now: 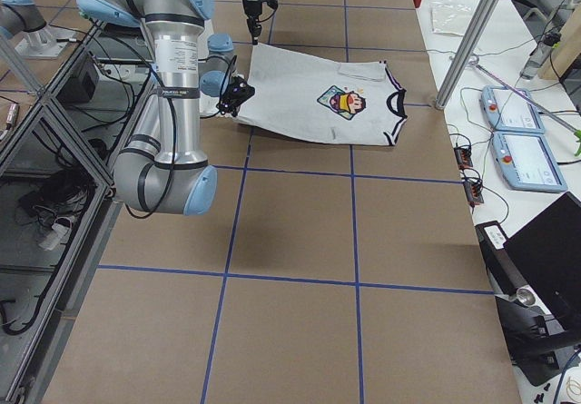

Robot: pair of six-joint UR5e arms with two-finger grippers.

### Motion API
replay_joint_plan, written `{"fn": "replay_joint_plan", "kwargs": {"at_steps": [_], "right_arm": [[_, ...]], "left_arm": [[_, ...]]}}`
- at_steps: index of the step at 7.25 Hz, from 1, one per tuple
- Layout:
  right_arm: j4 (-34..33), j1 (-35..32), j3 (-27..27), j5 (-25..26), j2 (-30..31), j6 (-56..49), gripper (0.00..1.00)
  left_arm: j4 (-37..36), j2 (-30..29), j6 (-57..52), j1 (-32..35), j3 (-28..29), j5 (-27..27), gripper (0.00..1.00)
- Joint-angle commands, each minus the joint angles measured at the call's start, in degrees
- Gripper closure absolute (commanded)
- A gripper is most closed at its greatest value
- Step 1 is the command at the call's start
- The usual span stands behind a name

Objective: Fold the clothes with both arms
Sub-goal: 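Lift the hem with both grippers and fold it toward the collar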

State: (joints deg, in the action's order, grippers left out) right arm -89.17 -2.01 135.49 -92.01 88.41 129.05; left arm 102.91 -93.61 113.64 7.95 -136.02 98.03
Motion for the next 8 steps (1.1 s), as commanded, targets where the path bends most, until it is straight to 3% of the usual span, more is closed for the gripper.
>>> {"fn": "replay_joint_plan", "kwargs": {"at_steps": [1,2,4,5,7,8], "right_arm": [[-1.43,-0.1,3.8,-0.01,1.06,0.15,1.0],[-3.27,-2.71,5.39,-0.01,0.54,0.07,1.0],[-3.38,-9.46,4.62,-0.01,-1.13,-2.03,1.0],[-3.46,-13.94,2.52,-0.1,-4.36,-7.09,1.0],[-3.81,-21.41,-6.94,-0.01,-11.82,-12.31,1.0],[-3.81,-24.85,-10.9,0.07,-14.65,-17.55,1.0]], "left_arm": [[-0.52,0.26,0.09,0.57,-2.32,1.37,1.0],[-1.82,0.09,0.0,1.88,-3.28,4.77,1.0],[-4.12,-1.4,-6.72,10.3,-1.81,5.16,1.0],[-4.04,-3.41,-11.81,13.46,3.17,5.07,1.0],[-4.04,-11.11,-19.47,21.01,14.94,4.98,1.0],[-4.04,-13.25,-24.82,25.23,18.13,5.33,1.0]]}}
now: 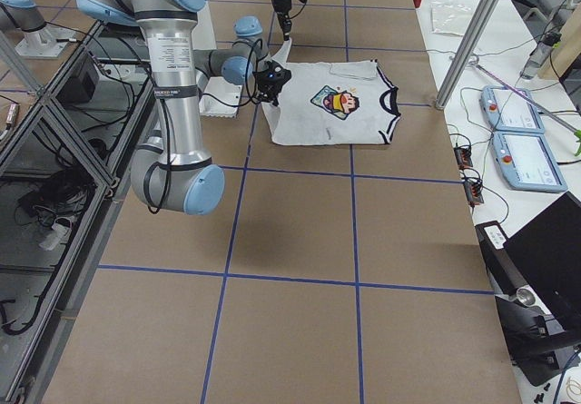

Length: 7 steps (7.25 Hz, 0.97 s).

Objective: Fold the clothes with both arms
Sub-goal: 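Lift the hem with both grippers and fold it toward the collar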

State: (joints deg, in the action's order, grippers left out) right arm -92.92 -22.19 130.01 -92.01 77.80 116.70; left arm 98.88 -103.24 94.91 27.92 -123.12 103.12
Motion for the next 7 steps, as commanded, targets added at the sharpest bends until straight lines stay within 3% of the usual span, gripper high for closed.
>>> {"fn": "replay_joint_plan", "kwargs": {"at_steps": [1,3,6,7], "right_arm": [[0.02,-8.01,-8.34,0.16,-4.93,-9.6,1.0],[0.54,-12.95,-17.8,0.16,-11.4,-13.42,1.0],[0.89,-17.88,-29.16,0.43,-17.83,-17.47,1.0],[6.03,-19.19,-35.64,0.69,-20.47,-17.47,1.0]], "left_arm": [[0.6,-4.41,-11.45,10.35,8.22,1.63,1.0],[1.39,-12.9,-12.73,13.48,19.26,4.02,1.0],[17.87,-14.78,-12.73,16.29,33.25,3.93,1.0],[19.66,-16.01,-13.6,17.34,36.43,3.85,1.0]]}}
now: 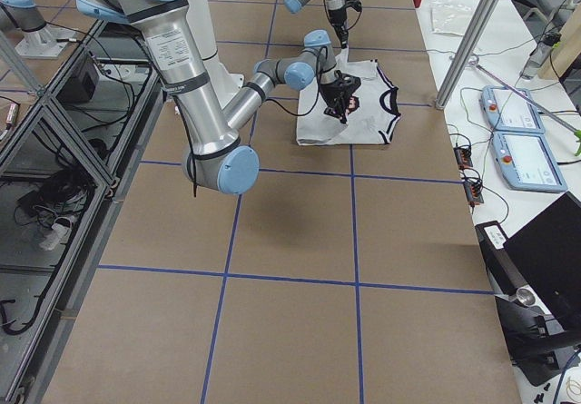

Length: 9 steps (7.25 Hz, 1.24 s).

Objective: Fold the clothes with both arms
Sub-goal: 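Lift the hem with both grippers and fold it toward the collar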

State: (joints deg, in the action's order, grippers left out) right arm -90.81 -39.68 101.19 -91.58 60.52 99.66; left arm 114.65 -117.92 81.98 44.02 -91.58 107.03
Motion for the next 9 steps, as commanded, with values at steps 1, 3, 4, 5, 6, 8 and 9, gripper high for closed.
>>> {"fn": "replay_joint_plan", "kwargs": {"at_steps": [1,3,4,5,6,8,9], "right_arm": [[10.94,-2.58,-12.36,0.26,-3.56,-0.52,1.0],[13.64,-3.38,-19.94,0.35,-7.93,-0.78,1.0],[13.82,-3.73,-23.11,0.44,-9.7,-0.78,1.0],[15.82,-4.26,-24.97,0.44,-10.15,-0.87,1.0],[17.41,-4.26,-26.29,0.44,-10.24,-0.78,1.0],[17.51,-4.35,-27.01,0.53,-10.94,-0.78,1.0],[17.51,-4.35,-27.62,0.44,-11.73,-0.78,1.0]], "left_arm": [[4.0,-2.3,-1.03,1.94,6.49,-0.32,1.0],[5.23,-5.89,-1.21,2.38,10.87,-3.04,1.0],[8.19,-6.17,-1.21,2.56,13.42,-3.31,1.0],[11.53,-6.61,-1.21,2.65,16.66,-3.49,1.0],[12.43,-6.79,-1.21,2.65,17.74,-4.19,1.0],[12.53,-6.79,-1.3,2.91,18.54,-4.72,1.0],[12.53,-6.71,-1.3,2.91,18.72,-4.72,1.0]]}}
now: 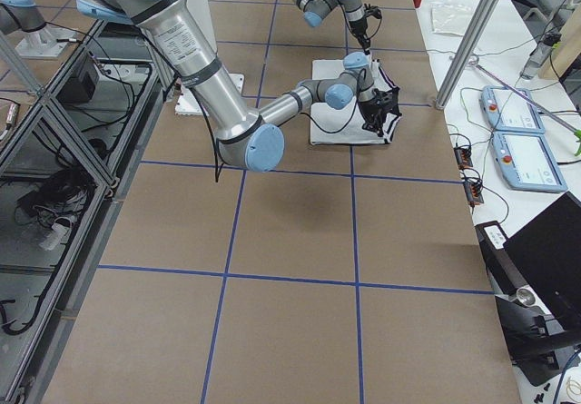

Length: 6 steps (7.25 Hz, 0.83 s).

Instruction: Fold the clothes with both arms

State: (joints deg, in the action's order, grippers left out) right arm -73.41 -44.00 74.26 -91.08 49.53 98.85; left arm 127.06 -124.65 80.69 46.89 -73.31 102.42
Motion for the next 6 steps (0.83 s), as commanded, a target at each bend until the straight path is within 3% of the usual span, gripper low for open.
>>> {"fn": "replay_joint_plan", "kwargs": {"at_steps": [1,2,3,4,5,6], "right_arm": [[0.11,0.05,-1.47,-0.06,-1.02,0.02,1.0],[0.11,0.05,-1.57,0.03,-1.1,0.02,1.0],[0.11,0.05,-1.66,0.03,-1.28,-0.32,0.8],[0.11,0.05,-1.66,0.03,-2.24,0.02,0.69],[0.11,0.05,-1.57,-0.23,-2.25,0.02,0.48],[0.19,-0.03,-0.35,-0.76,-1.73,0.29,0.0]], "left_arm": [[0.12,-0.06,-0.01,0.13,0.45,-0.12,0.93],[0.2,0.02,-0.01,0.22,0.54,-0.12,0.86],[0.38,0.11,-0.18,1.35,0.45,-0.03,0.75],[0.29,0.29,-2.97,1.8,0.45,-0.03,0.65],[0.21,0.29,-3.78,2.59,0.54,-0.03,0.6],[0.21,0.29,-3.62,2.94,0.8,0.06,0.56]]}}
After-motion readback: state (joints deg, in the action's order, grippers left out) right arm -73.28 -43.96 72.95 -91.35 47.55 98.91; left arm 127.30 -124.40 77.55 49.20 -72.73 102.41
